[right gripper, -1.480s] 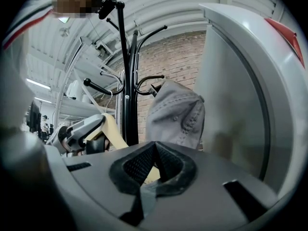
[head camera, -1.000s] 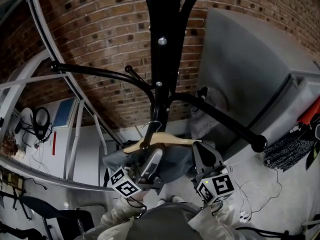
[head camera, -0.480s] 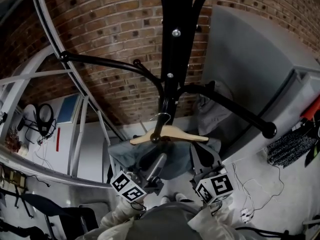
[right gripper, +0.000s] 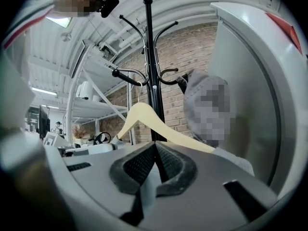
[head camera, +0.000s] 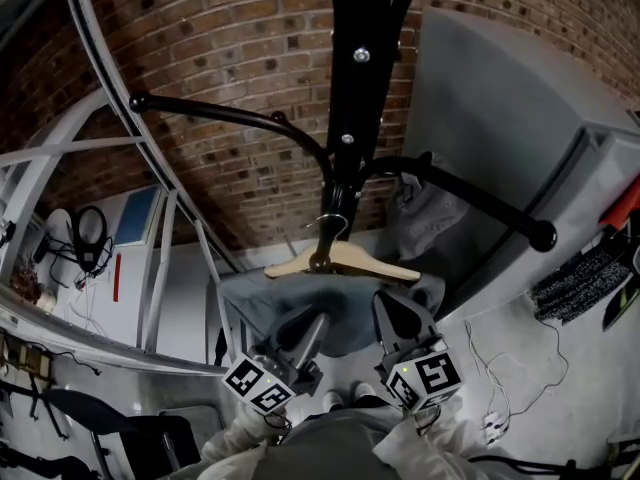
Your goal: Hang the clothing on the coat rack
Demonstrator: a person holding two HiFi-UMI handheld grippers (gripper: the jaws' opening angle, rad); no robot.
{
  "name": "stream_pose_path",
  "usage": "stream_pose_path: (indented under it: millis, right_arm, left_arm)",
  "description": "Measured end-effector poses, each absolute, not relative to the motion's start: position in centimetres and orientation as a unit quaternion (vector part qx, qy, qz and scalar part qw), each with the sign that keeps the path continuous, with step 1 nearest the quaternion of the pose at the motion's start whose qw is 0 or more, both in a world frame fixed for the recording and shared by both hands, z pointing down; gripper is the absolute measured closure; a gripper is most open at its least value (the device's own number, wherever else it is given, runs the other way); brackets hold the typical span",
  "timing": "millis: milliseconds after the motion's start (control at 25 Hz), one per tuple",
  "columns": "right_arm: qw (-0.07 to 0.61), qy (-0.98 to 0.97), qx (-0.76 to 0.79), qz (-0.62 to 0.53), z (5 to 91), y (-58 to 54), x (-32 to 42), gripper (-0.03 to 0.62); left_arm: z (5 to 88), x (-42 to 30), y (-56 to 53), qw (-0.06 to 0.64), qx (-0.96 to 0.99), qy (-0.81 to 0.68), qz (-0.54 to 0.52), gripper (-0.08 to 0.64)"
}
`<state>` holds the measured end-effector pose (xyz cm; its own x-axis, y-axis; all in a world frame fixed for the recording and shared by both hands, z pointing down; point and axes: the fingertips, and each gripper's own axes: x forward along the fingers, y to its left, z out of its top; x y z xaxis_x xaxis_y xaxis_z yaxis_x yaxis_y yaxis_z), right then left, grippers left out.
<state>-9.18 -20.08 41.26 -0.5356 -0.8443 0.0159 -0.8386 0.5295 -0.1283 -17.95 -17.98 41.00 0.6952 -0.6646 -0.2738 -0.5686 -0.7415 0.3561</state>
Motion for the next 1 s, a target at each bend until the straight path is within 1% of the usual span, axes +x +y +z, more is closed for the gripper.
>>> stream_pose_path:
  millis: [360,640,1000]
  right_arm:
    - [0.024,0.891,-0.450,-0.047,40.0,-19.6,-9.0,0.568]
    - [0.022,0.913,-0.406,-0.038,39.2,-18.7,-9.0,0.569]
    - [0.028,0.922,-0.385,-0.042,40.0,-17.4,-7.2,0.569]
  left_arm:
    - [40.7,-18.5,-17.4,0.070,0.898,-0.404,-0.162,0.549]
    - [40.6,-18.5,-17.6,0.036,0.869,-0.480,-0.119,0.551]
    - [40.3,-17.1,-16.8,0.011,0.851,-0.516,-0.092,0.551]
